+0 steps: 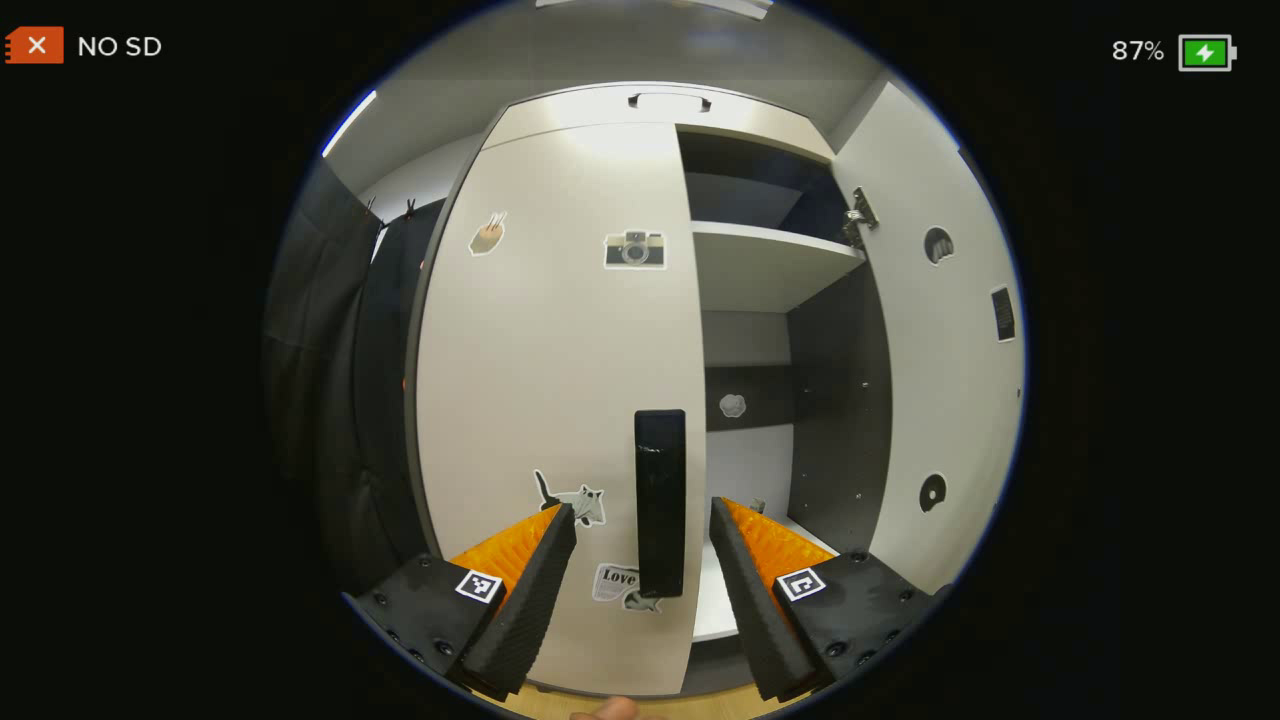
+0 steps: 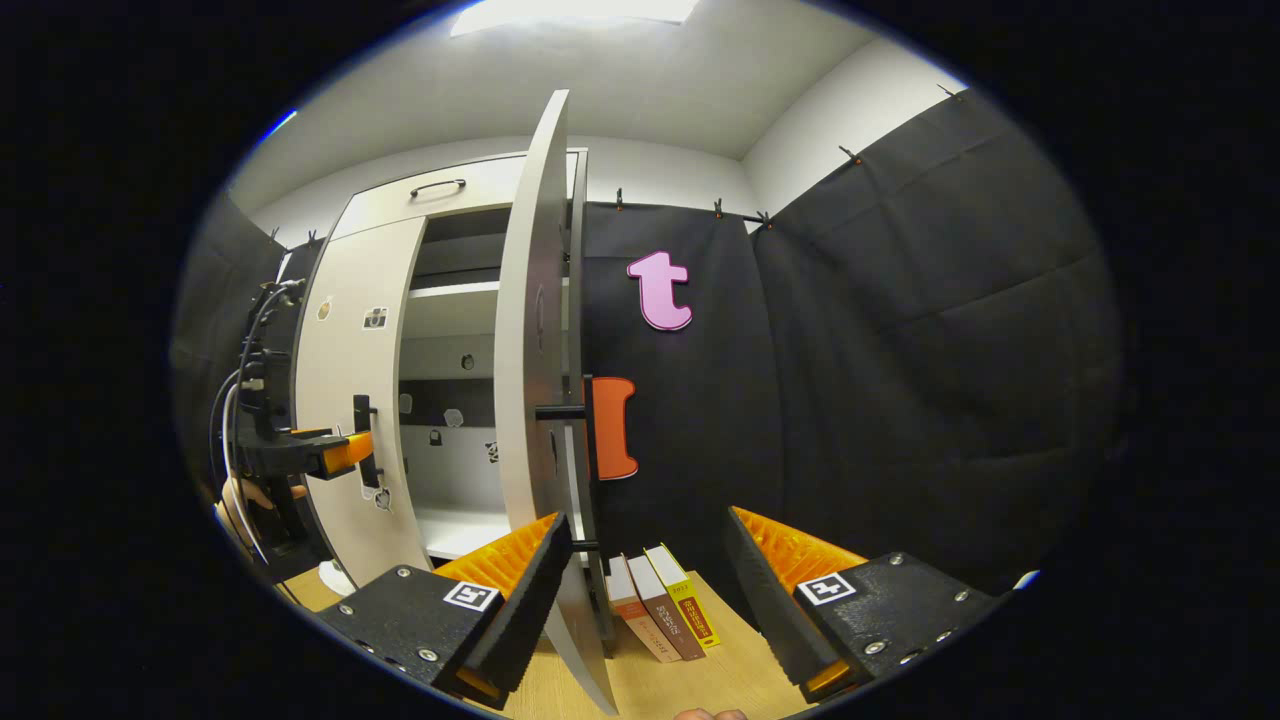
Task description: Open the right door of the double-door shoe cabinet with the right hand, and open the left door with the left hand.
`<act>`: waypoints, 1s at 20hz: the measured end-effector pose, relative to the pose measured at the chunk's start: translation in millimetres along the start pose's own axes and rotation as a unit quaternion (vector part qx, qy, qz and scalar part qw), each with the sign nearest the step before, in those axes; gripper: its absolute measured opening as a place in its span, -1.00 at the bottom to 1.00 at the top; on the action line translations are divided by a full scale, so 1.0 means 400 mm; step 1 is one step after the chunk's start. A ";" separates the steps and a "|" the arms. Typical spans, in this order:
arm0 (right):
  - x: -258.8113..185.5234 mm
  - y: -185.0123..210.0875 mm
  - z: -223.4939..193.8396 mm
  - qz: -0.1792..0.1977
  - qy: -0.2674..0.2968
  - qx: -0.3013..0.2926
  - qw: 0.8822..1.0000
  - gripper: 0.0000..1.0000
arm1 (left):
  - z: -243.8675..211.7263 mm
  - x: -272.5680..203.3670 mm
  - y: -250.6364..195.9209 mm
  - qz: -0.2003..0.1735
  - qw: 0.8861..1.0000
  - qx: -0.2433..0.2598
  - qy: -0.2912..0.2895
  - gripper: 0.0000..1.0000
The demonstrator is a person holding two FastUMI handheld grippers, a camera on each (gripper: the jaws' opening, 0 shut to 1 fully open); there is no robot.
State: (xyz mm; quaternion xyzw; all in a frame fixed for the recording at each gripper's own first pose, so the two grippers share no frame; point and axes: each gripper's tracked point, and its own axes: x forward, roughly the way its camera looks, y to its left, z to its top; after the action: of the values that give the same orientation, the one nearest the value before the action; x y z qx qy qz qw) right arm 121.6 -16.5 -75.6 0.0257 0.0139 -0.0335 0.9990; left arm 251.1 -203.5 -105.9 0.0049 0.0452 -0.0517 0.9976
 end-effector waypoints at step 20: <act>-0.037 0.037 -0.003 0.036 -0.017 0.011 0.999 0.85 | -0.057 0.074 -0.027 -0.015 0.999 -0.005 0.044 -0.59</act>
State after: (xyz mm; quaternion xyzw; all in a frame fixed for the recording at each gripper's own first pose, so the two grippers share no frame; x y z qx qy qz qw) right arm 107.8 -0.6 -75.6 0.0369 -0.0045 0.0023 0.9993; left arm 277.5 -216.9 -131.4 0.0012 0.0897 -0.0661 0.9938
